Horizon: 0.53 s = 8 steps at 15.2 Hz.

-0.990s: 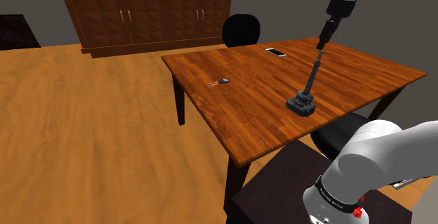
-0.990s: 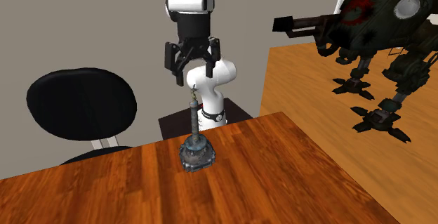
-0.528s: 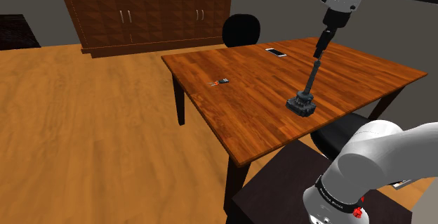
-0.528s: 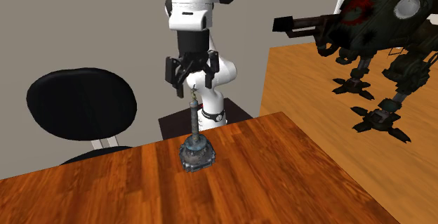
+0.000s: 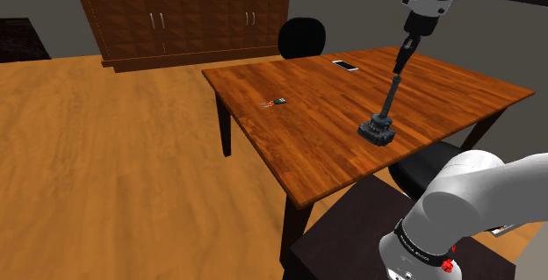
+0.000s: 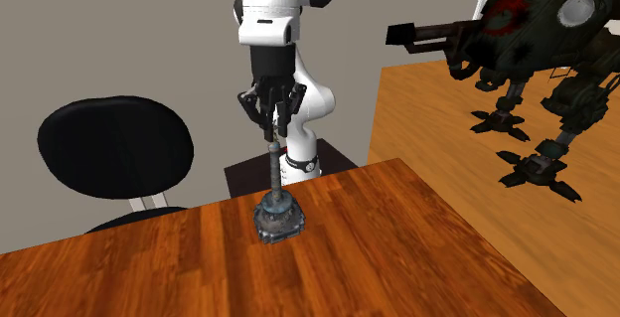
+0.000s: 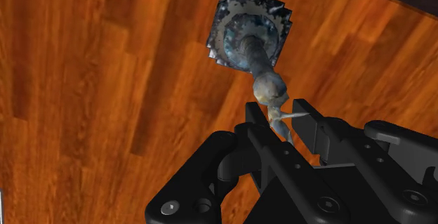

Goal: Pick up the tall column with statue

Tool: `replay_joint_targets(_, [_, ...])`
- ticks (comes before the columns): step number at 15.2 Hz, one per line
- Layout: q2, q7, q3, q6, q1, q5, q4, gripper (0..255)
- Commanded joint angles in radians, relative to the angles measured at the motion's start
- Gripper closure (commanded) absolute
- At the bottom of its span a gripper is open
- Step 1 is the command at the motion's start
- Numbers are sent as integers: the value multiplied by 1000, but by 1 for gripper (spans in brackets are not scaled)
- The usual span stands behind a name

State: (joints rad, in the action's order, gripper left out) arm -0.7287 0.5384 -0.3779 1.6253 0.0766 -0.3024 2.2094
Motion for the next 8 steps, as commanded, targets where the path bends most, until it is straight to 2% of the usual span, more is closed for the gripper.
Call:
replay_joint_targets(1, [0, 0, 0, 0, 0, 0, 0, 255])
replay_joint_targets(3, [0, -1, 1, 1, 0, 0, 2, 255])
replay_joint_targets(8, [23, 7, 10, -59, -7, 12, -81, 255])
